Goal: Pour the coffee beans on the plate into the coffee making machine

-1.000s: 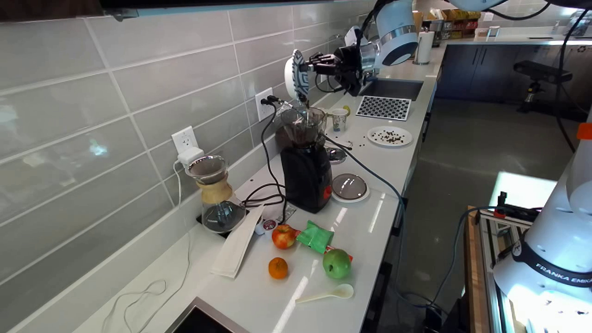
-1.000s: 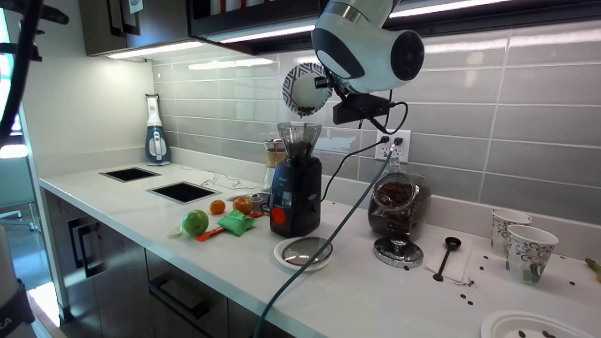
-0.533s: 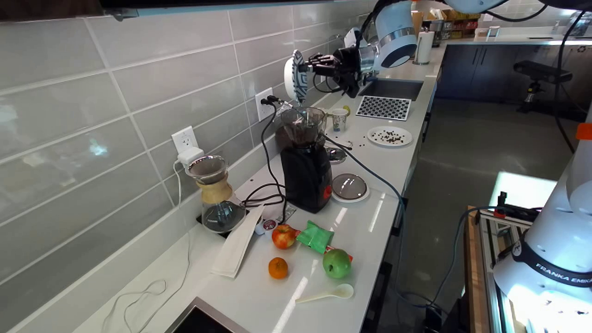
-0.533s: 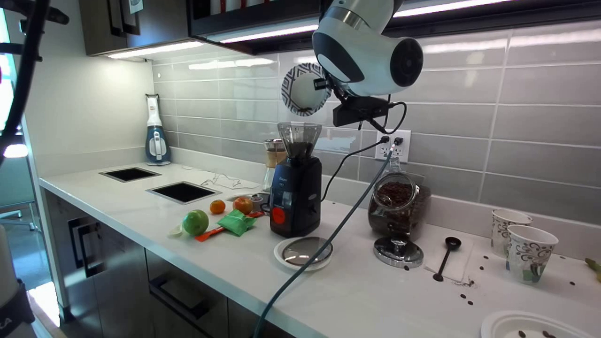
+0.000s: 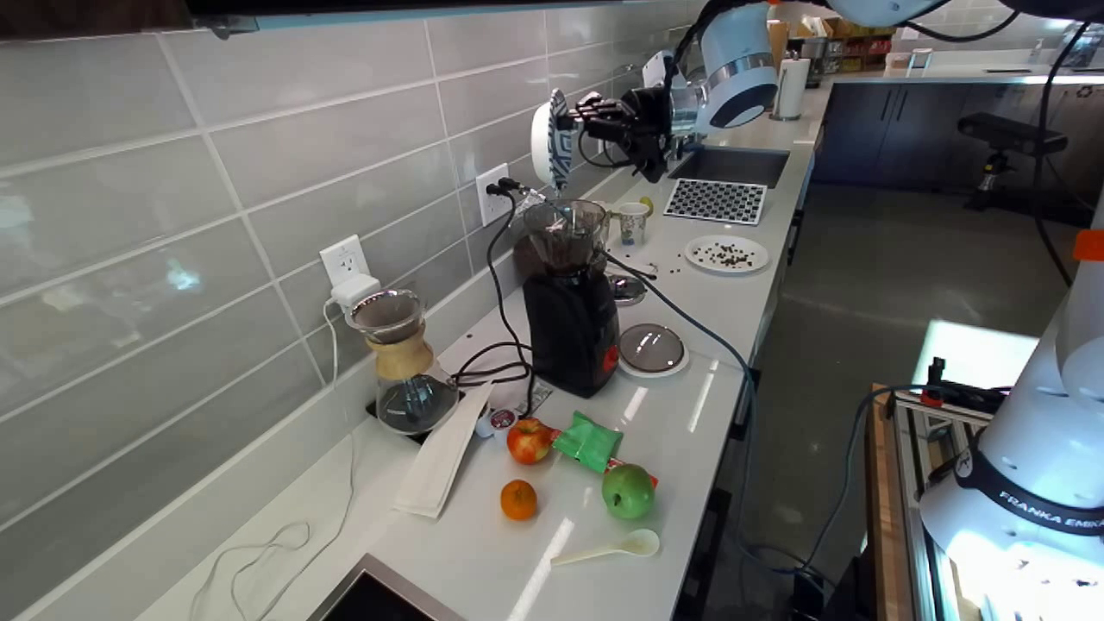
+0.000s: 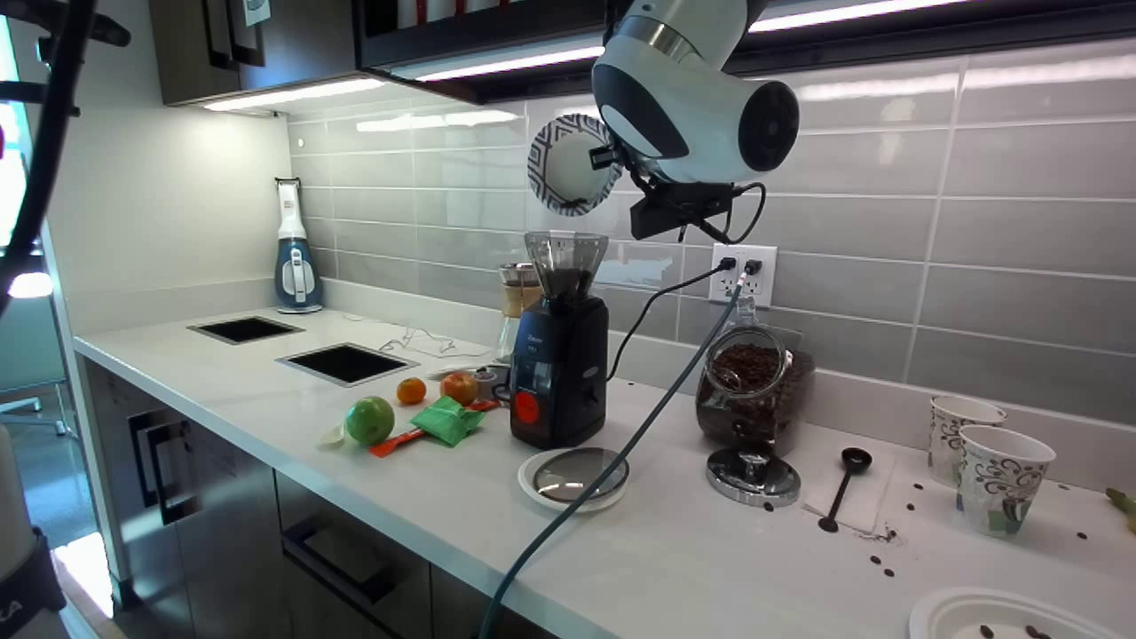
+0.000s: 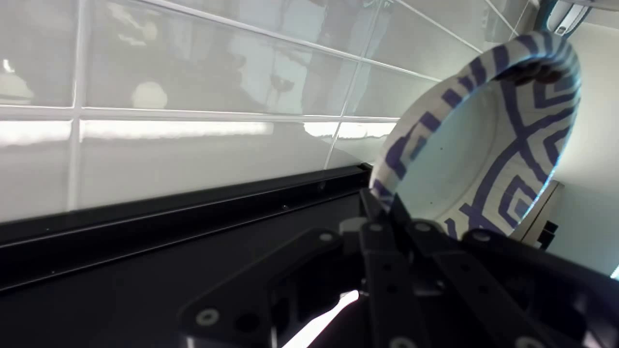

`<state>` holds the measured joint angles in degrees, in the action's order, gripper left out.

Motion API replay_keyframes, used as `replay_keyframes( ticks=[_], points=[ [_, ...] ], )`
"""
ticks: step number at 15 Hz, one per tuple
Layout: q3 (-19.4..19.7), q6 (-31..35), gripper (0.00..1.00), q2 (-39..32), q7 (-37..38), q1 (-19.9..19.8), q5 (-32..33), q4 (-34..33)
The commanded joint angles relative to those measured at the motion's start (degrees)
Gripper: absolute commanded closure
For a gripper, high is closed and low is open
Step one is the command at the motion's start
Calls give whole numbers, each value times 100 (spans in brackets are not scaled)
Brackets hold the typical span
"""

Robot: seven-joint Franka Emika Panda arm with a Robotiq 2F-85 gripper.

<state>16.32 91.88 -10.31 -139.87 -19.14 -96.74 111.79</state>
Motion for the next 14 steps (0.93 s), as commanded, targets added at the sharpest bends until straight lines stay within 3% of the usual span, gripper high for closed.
replay_keyframes(
  ticks=[1,14],
  points=[
    [55,-187,99,41,-346,-25,-131,166],
    [59,-180,99,115,-932,-11,-90,284]
  ],
)
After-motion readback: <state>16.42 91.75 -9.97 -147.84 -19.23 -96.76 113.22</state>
